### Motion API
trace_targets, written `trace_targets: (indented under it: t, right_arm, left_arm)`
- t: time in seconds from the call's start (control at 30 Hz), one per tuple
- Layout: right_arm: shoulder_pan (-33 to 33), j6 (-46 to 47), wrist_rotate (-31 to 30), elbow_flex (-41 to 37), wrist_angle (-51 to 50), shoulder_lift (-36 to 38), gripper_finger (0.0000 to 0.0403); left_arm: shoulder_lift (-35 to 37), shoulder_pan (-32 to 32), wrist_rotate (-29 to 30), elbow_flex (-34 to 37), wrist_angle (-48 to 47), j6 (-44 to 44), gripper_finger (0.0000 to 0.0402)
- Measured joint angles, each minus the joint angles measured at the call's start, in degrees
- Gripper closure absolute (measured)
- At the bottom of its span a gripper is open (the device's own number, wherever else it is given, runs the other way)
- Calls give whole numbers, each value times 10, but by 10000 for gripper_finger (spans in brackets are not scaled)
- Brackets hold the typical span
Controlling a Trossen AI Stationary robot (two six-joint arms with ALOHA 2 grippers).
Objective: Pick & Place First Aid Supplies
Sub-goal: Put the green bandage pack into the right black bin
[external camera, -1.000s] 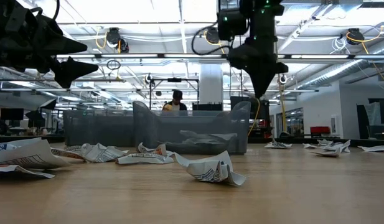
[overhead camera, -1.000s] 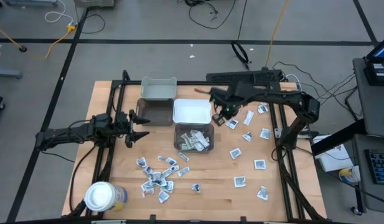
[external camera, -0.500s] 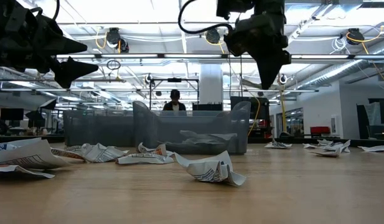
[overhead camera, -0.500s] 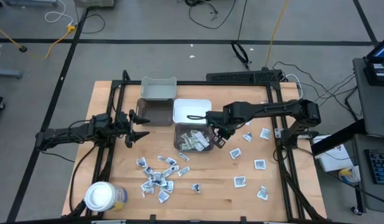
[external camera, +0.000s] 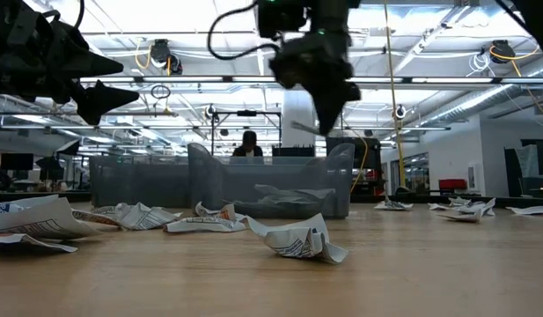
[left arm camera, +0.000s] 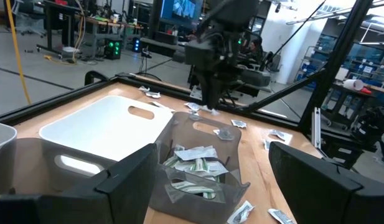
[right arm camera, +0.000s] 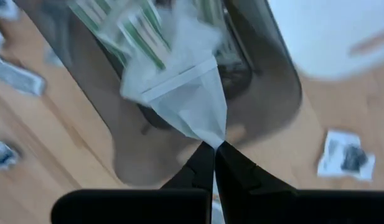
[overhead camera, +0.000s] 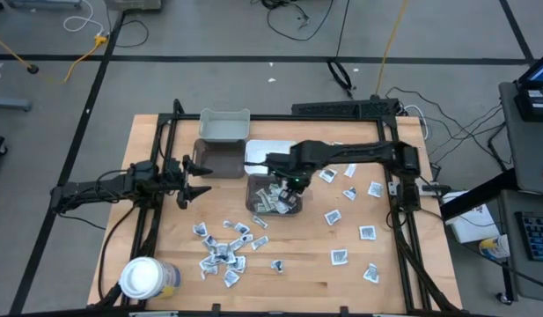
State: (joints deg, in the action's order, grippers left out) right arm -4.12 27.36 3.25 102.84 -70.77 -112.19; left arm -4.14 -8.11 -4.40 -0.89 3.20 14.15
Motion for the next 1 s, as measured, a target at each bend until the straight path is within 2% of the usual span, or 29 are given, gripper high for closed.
trace_targets:
  t: [0.27,0.37,0.83,1.0]
  right_arm:
    - [-4,-37,0,142,-58,-83,403]
    - [-4,-41,0,162,-54,-97,403]
    - [5,-47,-2,19,90,-100,403]
    - [10,-47,-2,-10,129,-100,395]
  left_arm:
    - [0,0,0,0,0,0,91]
    - [0,0,0,0,0,0,91]
    - [0,0,0,0,0,0,91]
    - [0,0,0,0,0,0,91]
